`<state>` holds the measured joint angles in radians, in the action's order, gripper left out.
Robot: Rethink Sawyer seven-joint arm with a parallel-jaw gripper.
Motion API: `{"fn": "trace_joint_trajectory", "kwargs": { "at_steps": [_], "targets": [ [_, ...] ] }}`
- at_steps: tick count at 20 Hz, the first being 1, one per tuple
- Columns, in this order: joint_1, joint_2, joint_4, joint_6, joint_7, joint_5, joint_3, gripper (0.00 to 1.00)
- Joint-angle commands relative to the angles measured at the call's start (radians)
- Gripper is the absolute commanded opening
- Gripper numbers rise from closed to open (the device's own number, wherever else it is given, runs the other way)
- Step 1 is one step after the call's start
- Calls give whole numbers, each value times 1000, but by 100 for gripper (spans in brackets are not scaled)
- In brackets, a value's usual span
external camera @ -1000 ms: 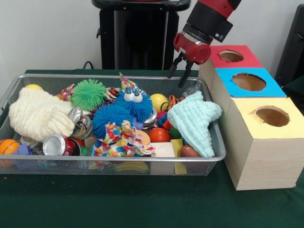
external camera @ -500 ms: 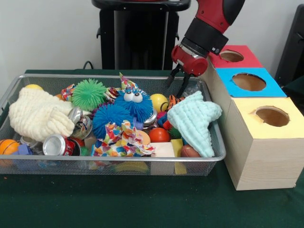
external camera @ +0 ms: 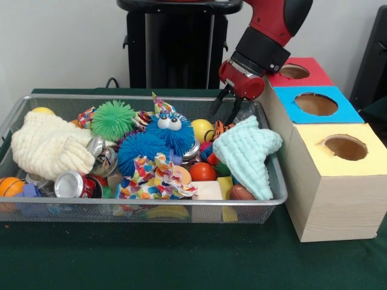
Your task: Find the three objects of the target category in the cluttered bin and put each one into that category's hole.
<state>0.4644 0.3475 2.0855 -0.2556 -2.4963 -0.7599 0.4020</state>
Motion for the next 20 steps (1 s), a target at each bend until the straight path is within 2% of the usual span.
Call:
{"fn": "trace_joint_trajectory", "kwargs": {
  "at_steps": [1,4,9,13,17,20],
  "targets": [
    [-27,-61,-58,-83,-252,-19,-138,100],
    [-30,-38,-58,-84,-244,-11,-128,100],
    [10,46,-30,27,-185,-35,-77,100],
    [56,58,-43,112,-146,-74,-21,100],
    [78,82,-43,189,-130,-71,12,100],
    [57,81,-46,163,-136,-49,-2,100]
  ]
}}
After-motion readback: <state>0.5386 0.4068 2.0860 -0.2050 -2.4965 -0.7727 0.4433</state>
